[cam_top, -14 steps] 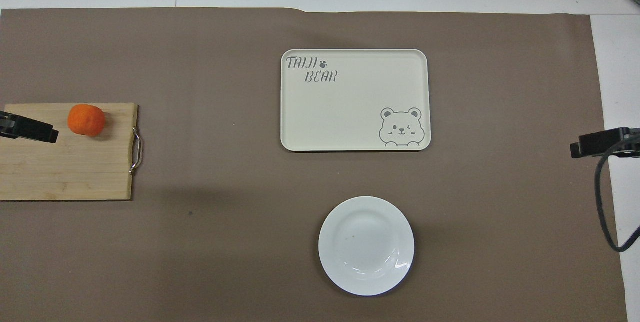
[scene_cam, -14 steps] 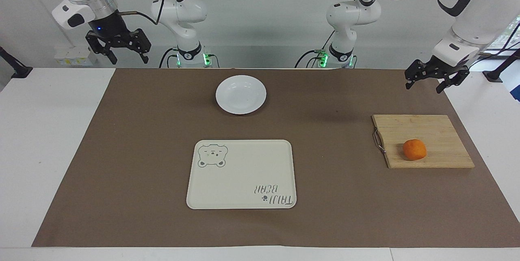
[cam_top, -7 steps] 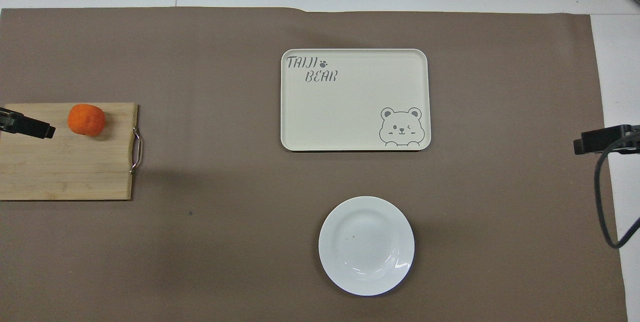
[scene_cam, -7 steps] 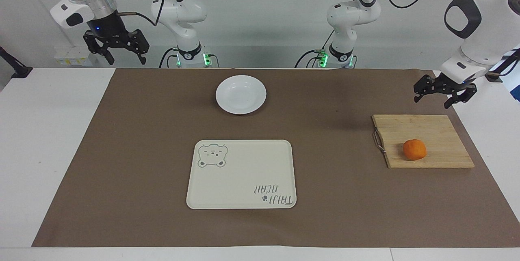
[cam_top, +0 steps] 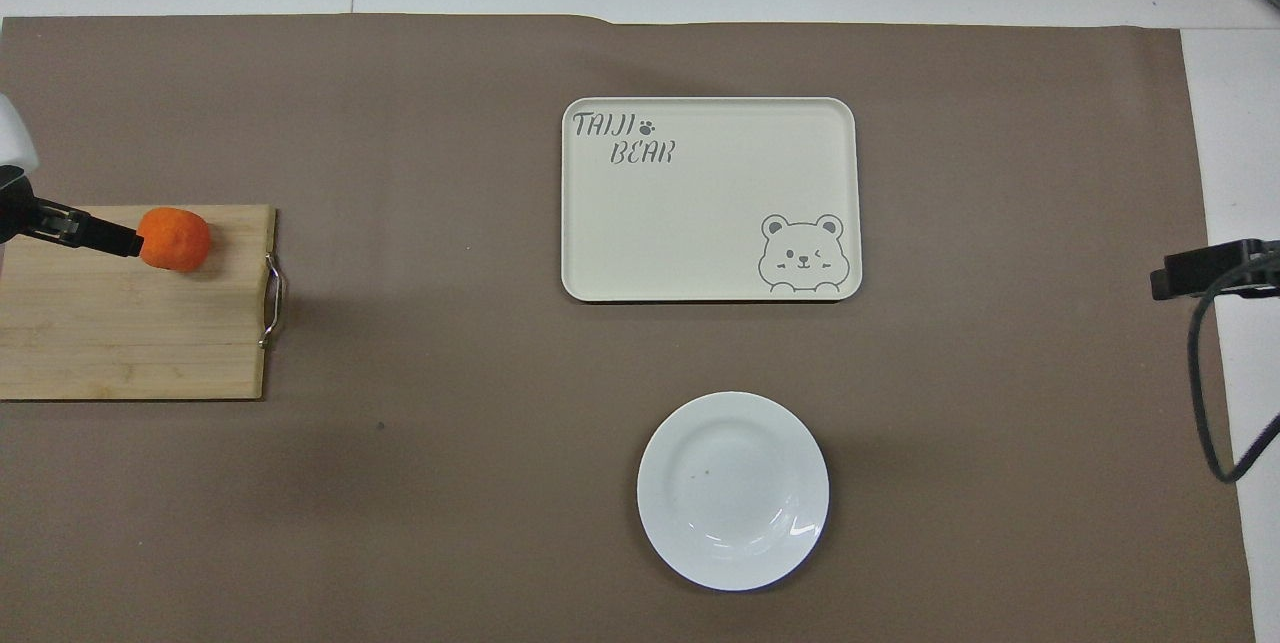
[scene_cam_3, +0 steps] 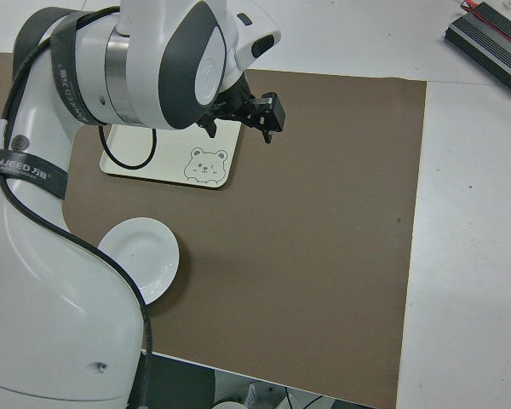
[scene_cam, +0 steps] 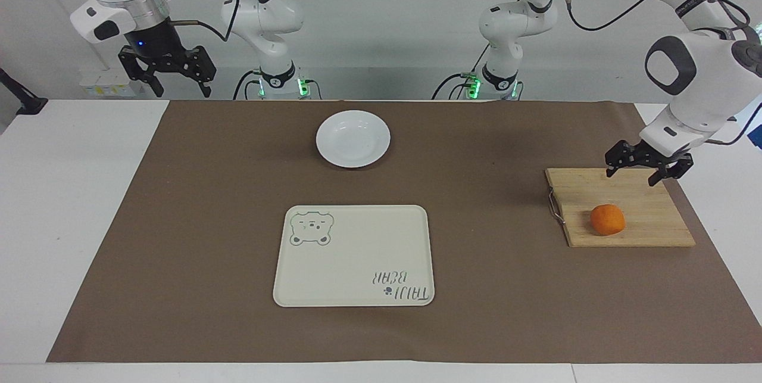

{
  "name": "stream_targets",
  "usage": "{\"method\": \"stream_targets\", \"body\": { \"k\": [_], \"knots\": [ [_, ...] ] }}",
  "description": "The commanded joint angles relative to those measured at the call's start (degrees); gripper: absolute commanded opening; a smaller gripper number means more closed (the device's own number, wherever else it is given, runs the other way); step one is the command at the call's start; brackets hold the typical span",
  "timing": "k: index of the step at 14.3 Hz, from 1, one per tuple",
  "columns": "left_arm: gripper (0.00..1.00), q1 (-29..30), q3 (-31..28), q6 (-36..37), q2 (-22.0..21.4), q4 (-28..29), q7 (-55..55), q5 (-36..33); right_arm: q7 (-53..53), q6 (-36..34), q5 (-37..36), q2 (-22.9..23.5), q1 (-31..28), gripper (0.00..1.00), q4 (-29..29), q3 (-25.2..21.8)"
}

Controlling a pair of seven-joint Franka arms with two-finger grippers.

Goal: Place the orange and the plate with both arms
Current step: 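Lower the left gripper onto the orange and close it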

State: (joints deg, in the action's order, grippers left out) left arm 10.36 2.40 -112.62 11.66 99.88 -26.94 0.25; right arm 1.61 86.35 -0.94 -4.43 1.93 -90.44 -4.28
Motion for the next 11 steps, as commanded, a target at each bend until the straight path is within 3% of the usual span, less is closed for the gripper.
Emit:
{"method": "stream_targets", "body": {
  "k": [1, 5, 11],
  "knots": [
    [1.00, 0.8, 0.4, -4.1, 2.5, 0.4, -1.1, 0.8, -0.9, -0.2, 0.0, 0.5, -0.4, 1.00, 1.0, 0.2],
    [1.00, 1.0, 0.4, -8.6, 7.0, 0.5, -1.1, 0.8, -0.9, -0.4, 0.1, 0.3, -0.6, 1.00, 0.8, 0.0],
    [1.00, 1.1, 0.4, -14.9, 8.3, 5.5, -0.5, 0.8, -0.7, -0.3, 0.1, 0.3, -0.4, 1.00, 0.8, 0.1]
  ]
}}
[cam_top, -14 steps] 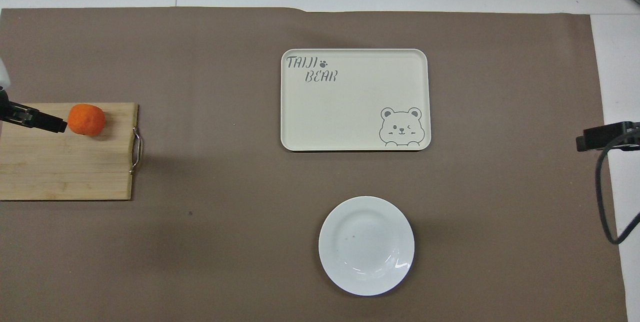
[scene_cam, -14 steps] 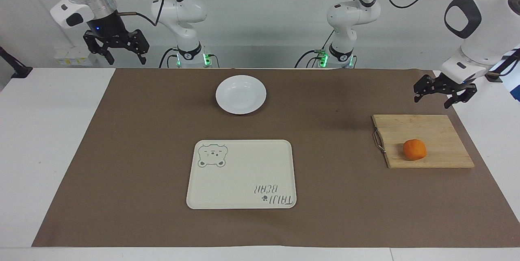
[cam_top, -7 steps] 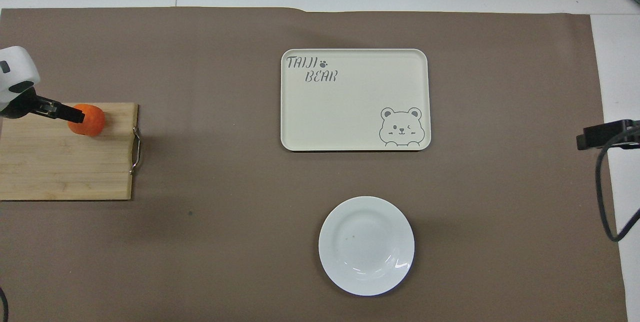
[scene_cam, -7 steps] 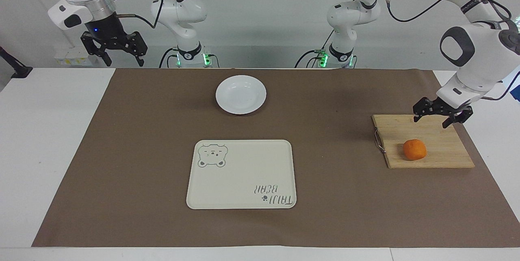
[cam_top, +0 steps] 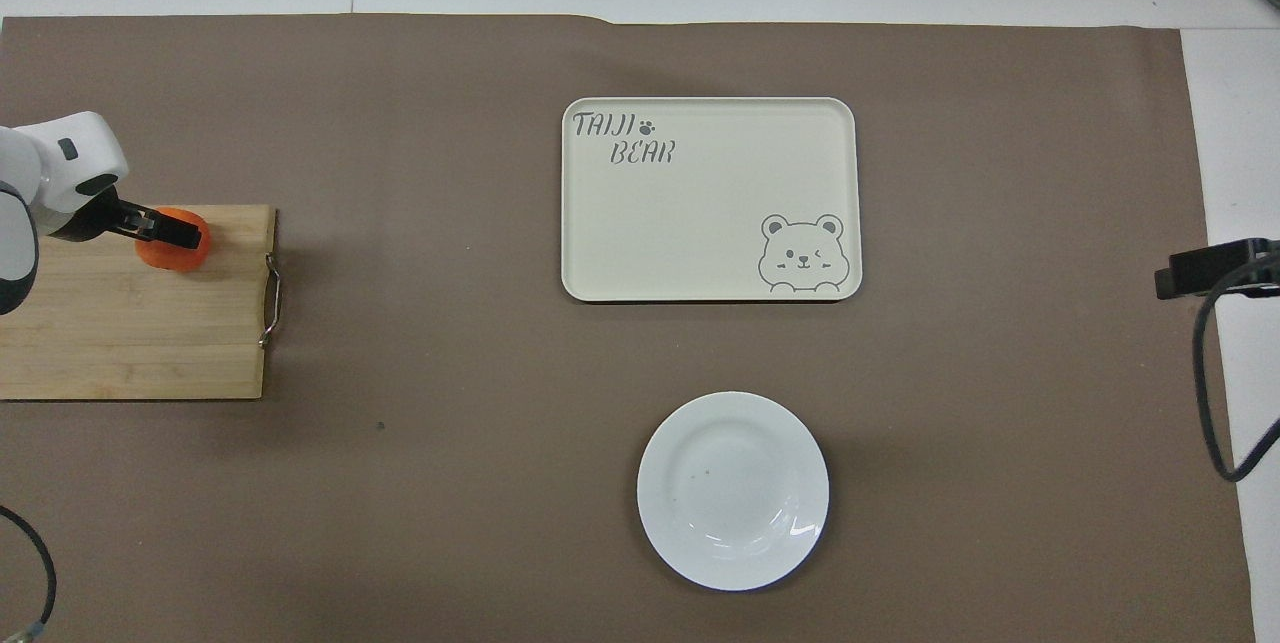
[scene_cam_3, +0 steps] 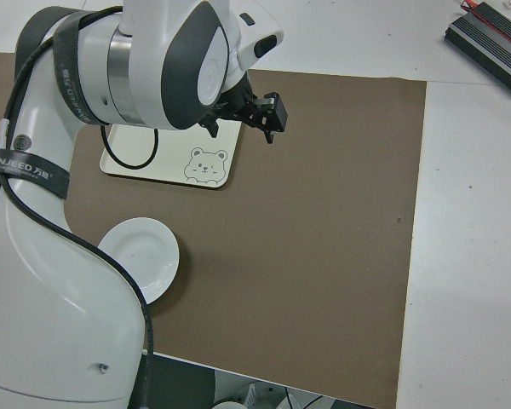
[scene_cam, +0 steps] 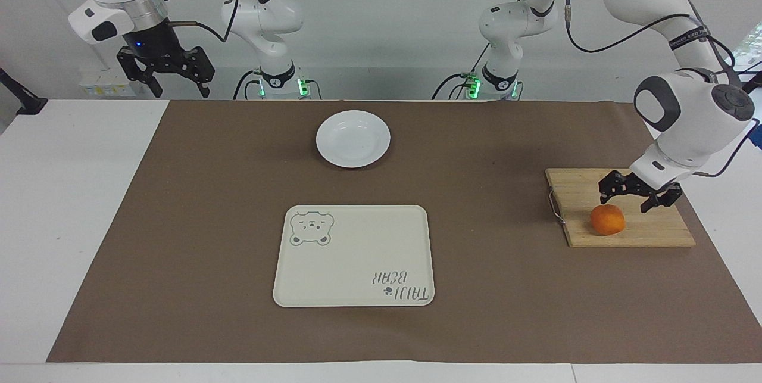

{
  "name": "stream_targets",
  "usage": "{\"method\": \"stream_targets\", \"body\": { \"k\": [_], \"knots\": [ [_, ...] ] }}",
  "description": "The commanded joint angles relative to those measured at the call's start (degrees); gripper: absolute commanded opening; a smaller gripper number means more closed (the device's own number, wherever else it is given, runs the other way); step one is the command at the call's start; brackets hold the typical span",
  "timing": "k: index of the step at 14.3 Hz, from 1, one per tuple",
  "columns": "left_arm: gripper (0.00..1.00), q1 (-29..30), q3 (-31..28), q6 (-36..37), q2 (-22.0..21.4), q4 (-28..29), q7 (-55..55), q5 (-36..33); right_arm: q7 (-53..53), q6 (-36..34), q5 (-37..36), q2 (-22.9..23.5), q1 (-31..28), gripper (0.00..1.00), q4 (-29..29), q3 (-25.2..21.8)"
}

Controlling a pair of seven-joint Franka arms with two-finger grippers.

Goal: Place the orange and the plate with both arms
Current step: 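Lower the left gripper onto the orange and close it, then lift the orange off the cutting board with the left gripper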

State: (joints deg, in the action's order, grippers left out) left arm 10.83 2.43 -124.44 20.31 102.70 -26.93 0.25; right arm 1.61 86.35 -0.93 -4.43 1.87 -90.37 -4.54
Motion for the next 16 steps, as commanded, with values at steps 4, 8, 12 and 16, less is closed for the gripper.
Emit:
{"method": "stream_targets", "body": {
  "k": [4, 8, 12, 16],
  "knots": [
    [0.39, 0.5, 0.4, -4.1, 1.0, 3.8, -0.6, 0.8, -0.7, -0.3, 0.1, 0.3, -0.4, 1.00, 0.7, 0.3],
    [0.07, 0.5, 0.4, 0.5, -1.8, 1.5, 0.1, 0.8, -0.8, -0.3, 0.1, 0.3, -0.4, 1.00, 0.7, 0.3],
    [0.04, -0.5, 0.4, 7.5, -5.7, -2.0, 6.1, 0.8, -0.7, -0.3, 0.1, 0.3, -0.5, 1.00, 0.7, 0.3],
    [0.00, -1.1, 1.6, 14.0, -11.5, -3.5, 17.0, 0.8, -0.7, -0.3, 0.1, 0.3, -0.4, 1.00, 0.7, 0.3]
  ]
}}
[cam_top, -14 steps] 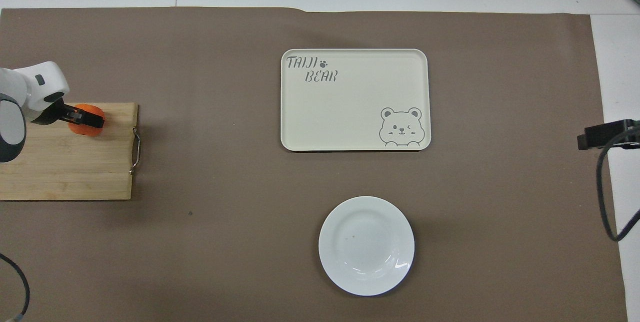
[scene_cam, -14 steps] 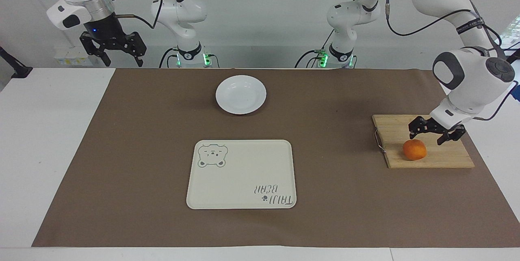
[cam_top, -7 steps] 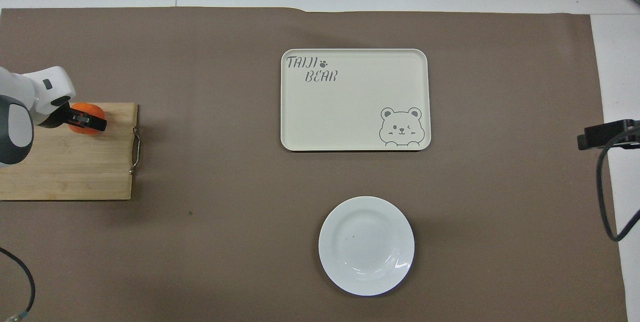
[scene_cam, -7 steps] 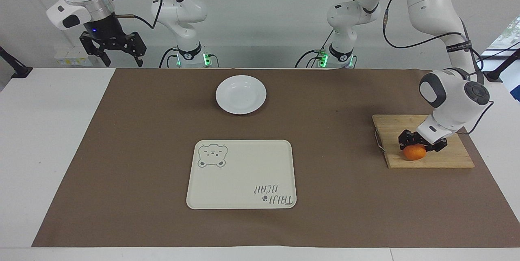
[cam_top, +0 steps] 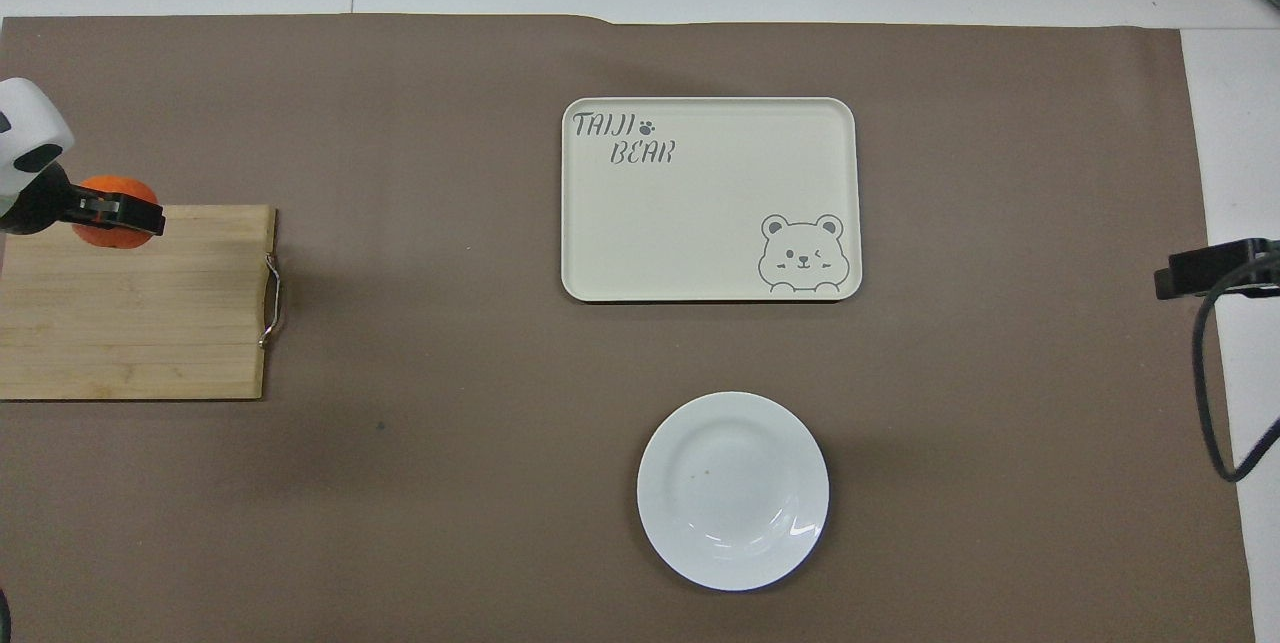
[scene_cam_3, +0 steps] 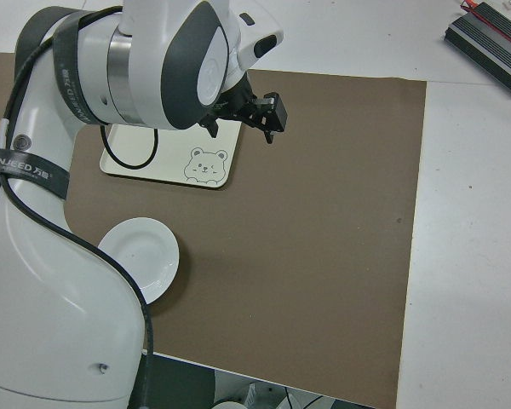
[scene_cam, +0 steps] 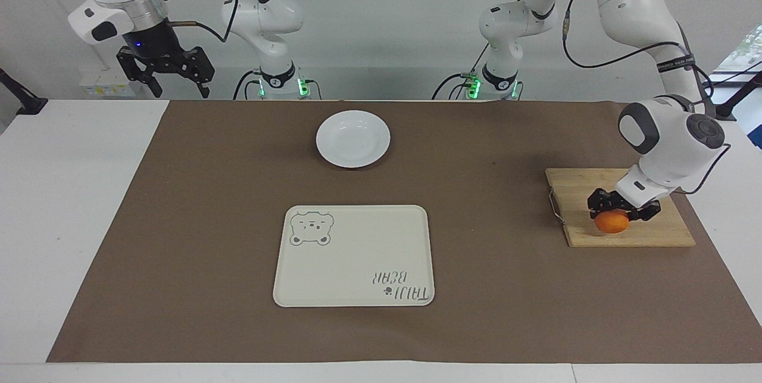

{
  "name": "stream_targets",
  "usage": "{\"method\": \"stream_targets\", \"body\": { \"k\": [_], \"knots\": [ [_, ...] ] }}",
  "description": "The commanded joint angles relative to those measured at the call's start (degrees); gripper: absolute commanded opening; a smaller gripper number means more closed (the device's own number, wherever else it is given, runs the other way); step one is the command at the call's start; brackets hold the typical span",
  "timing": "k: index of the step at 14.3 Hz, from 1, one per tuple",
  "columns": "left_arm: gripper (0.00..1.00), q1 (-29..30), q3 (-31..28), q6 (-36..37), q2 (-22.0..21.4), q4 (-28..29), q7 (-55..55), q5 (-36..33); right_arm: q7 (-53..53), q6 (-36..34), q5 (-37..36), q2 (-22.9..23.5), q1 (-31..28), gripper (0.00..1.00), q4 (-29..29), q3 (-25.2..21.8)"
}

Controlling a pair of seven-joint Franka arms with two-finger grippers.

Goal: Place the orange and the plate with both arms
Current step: 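Lift the orange off the cutting board with the left gripper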

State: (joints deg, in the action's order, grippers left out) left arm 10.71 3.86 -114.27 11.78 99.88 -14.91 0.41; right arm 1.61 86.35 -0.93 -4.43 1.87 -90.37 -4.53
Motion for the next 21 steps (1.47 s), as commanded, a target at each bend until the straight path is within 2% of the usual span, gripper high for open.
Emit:
{"method": "stream_targets", "body": {
  "k": [1, 3, 9, 13, 16, 21],
  "knots": [
    [0.00, -1.5, 0.4, 7.3, -3.5, -2.7, 7.4, 0.6, -0.7, -0.3, 0.1, 0.3, -0.4, 1.00, 0.7, 0.3],
    [0.00, -3.3, 0.4, 12.9, -5.1, -5.2, 11.5, 0.5, -0.7, -0.3, 0.1, 0.3, -0.4, 1.00, 0.7, 0.3],
    [0.00, -7.0, 0.6, 21.2, -13.3, -4.4, 16.1, -0.2, -0.8, -0.3, 0.1, 0.3, -0.4, 1.00, 0.7, 0.3],
    [0.00, -9.5, 0.8, 21.7, -13.3, -4.4, 16.7, -0.2, -0.9, -0.3, 0.1, 0.3, -0.6, 1.00, 0.7, 0.1],
    [0.00, -13.6, 1.1, 21.8, -13.5, -4.2, 19.2, -0.1, -0.9, -0.4, 0.1, 0.2, -0.6, 1.00, 0.5, 0.1],
    [0.00, -23.7, 1.2, 20.3, -13.9, -2.2, 30.7, 0.6, -1.1, -0.6, -0.3, 0.0, -0.6, 1.00, 0.4, 0.1]
  ]
}}
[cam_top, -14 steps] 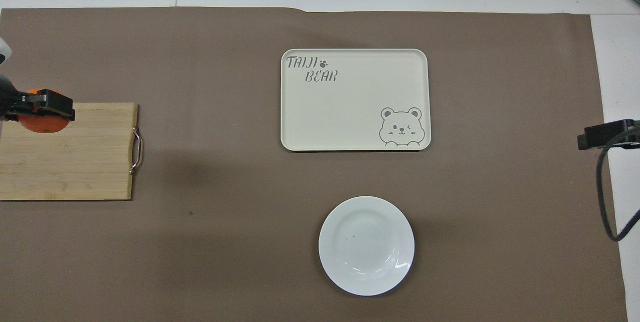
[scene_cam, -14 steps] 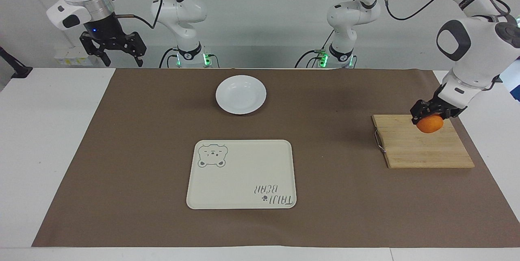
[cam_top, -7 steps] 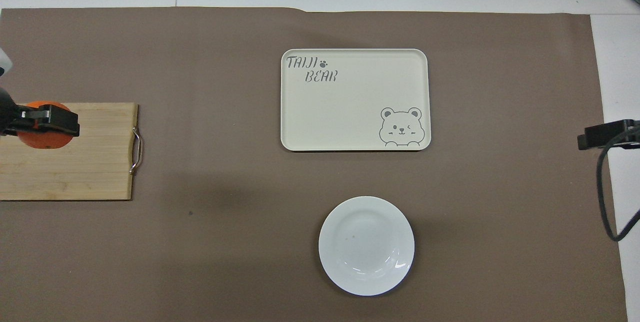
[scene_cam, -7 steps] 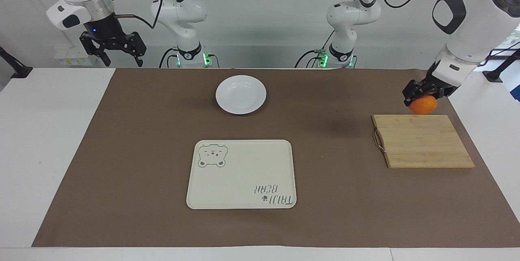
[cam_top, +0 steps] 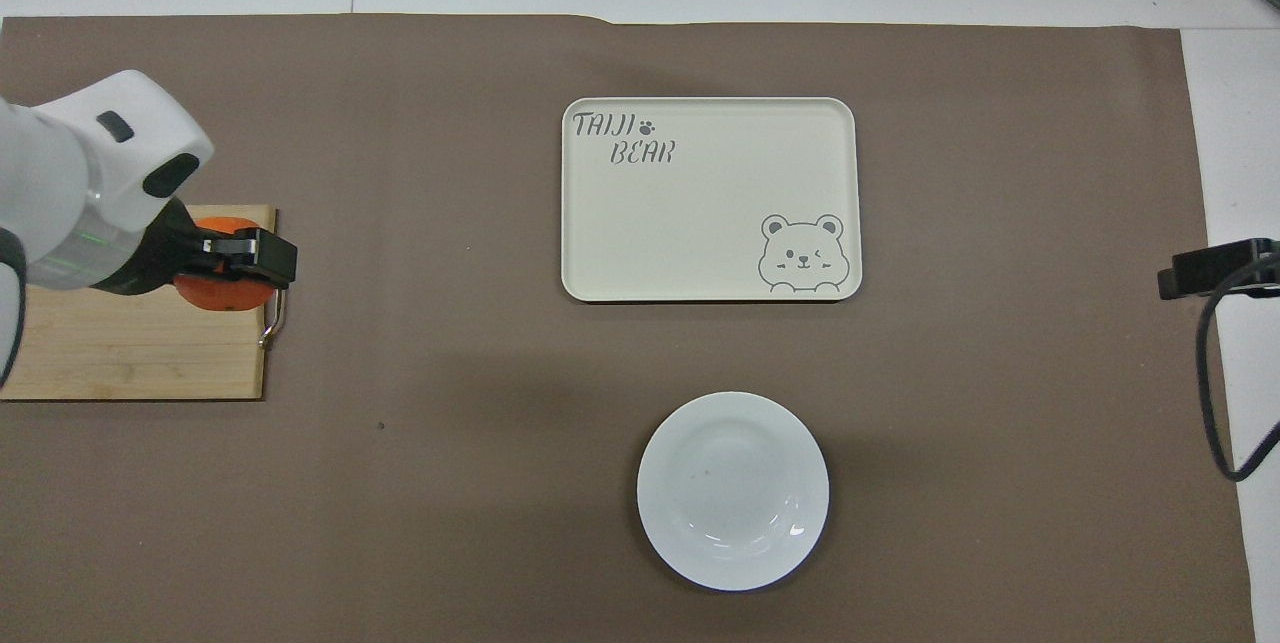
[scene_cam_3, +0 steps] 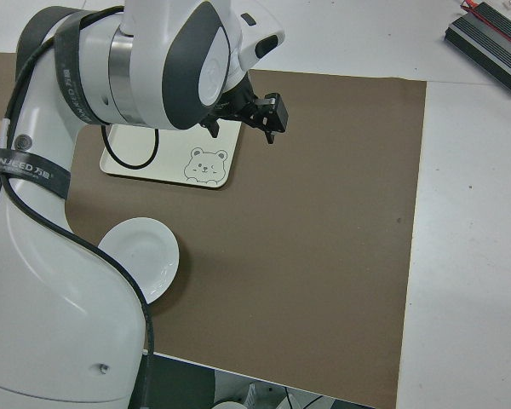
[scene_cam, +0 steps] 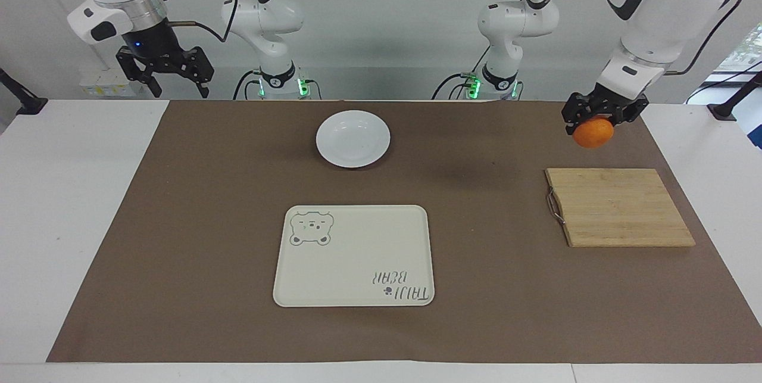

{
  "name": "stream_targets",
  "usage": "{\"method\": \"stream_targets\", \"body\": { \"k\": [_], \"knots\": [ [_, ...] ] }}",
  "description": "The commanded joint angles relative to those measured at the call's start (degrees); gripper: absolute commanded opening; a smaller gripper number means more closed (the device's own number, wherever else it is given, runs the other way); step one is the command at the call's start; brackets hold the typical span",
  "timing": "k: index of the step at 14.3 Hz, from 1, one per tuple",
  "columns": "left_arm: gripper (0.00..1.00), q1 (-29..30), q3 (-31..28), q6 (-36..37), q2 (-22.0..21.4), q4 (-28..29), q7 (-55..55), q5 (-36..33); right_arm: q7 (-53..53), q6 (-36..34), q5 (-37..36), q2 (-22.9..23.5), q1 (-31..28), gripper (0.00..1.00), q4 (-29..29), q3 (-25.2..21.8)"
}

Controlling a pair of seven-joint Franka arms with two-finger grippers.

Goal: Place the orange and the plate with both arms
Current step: 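Carry the orange to the white plate and open the left gripper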

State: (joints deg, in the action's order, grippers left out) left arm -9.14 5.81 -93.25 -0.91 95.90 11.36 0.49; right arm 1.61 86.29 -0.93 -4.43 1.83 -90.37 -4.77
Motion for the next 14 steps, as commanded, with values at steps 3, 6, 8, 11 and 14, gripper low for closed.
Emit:
{"method": "stream_targets", "body": {
  "k": [3, 6, 8, 11, 14],
  "knots": [
    [0.00, -10.0, -0.7, -2.5, -1.2, 3.8, 10.0, 1.0, -1.2, -0.5, -0.6, -0.1, -0.5, 1.00, 0.3, 0.3],
    [0.00, -15.5, -0.7, -6.5, -1.1, 7.2, 14.4, 1.2, -1.1, -0.5, -0.6, -0.1, -0.5, 1.00, 0.3, 0.3],
    [0.00, -18.9, -0.7, -11.6, 0.0, 9.7, 17.7, 3.0, -1.1, -0.5, -0.6, -0.1, -0.5, 1.00, 0.2, 0.4],
    [0.00, -24.9, -0.7, -18.3, 2.0, 13.0, 22.3, 4.6, -1.1, -0.6, -0.6, -0.1, -0.5, 1.00, 0.2, 0.4],
    [0.00, -31.5, -0.8, -24.6, 7.5, 13.5, 30.6, 4.6, -1.0, -0.7, -0.6, -0.1, -0.5, 1.00, 0.2, 0.4]
  ]
}}
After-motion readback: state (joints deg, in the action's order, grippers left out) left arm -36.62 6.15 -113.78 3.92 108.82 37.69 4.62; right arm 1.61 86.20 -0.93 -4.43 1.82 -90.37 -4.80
